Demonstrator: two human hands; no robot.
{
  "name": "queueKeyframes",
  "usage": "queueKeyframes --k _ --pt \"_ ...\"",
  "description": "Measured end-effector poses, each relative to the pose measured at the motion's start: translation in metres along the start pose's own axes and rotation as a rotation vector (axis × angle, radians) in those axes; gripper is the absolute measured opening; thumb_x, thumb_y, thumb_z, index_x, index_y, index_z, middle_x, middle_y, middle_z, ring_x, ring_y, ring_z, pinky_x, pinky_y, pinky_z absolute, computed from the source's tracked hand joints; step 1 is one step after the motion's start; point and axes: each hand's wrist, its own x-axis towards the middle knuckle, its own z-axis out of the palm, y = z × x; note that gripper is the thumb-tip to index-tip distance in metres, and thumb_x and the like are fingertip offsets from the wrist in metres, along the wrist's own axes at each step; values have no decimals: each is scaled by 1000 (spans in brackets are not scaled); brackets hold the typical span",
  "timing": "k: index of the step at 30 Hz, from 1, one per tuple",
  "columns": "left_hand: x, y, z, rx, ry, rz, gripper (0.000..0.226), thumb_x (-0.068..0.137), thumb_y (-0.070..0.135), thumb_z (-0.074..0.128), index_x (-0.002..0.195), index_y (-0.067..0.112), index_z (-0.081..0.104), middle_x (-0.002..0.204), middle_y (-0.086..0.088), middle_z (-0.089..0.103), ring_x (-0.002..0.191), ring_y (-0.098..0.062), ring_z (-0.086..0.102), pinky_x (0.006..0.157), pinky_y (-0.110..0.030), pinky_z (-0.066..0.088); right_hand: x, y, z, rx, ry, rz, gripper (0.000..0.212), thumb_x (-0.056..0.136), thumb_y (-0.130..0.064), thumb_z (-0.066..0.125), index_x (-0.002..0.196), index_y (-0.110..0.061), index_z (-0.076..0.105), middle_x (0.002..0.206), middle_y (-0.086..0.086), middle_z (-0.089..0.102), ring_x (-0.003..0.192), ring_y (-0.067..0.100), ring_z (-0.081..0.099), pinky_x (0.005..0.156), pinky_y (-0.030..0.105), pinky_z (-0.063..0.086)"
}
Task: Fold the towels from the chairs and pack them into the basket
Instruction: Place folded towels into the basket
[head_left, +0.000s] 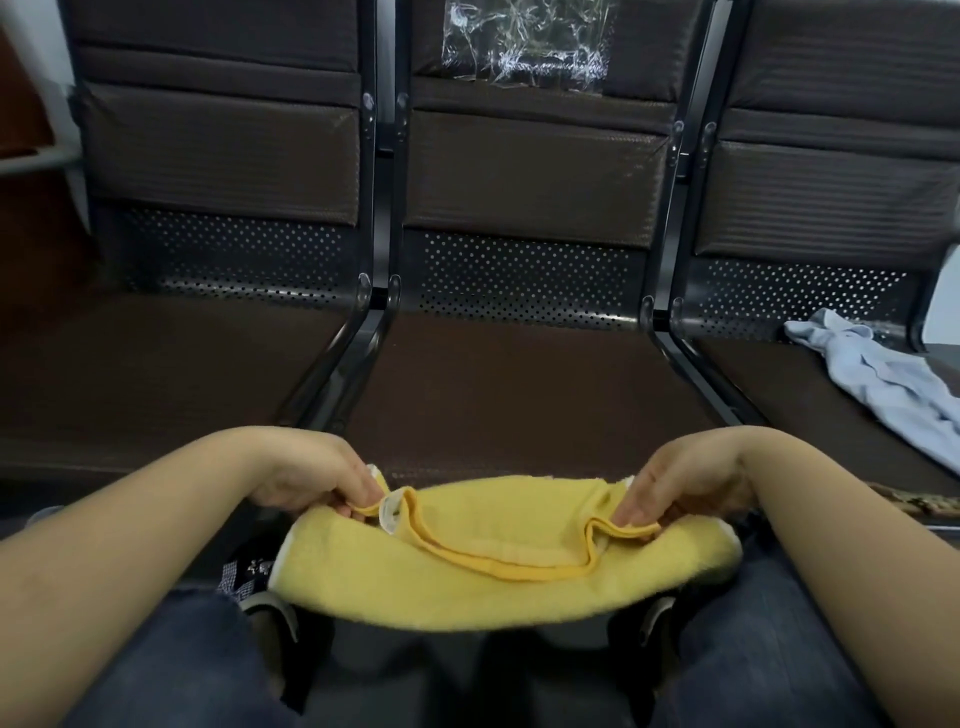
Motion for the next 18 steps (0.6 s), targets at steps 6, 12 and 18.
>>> queueKeyframes --k 6,12,18 --pt "-8 -5 6 164 -65 -129 20 93 10 56 100 11 75 82 -2 69 70 -10 61 74 -27 53 -2 1 0 -142 -30 144 25 84 -11 64 107 -6 72 90 6 70 80 15 63 73 31 56" --pt "-17 -15 -9 162 20 -177 24 93 4 51 100 6 74 67 -3 57 59 -13 57 73 -35 56 -6 12 -8 -112 144 235 19 86 -10 63 100 -5 73 67 1 64 59 9 57 64 31 57" --pt "-16 -15 -16 49 69 -201 21 93 6 51 103 3 69 62 -3 54 52 -11 50 62 -32 56 -8 21 -18 103 213 213 14 85 -5 61 96 -2 69 60 5 59 44 10 54 54 32 58"
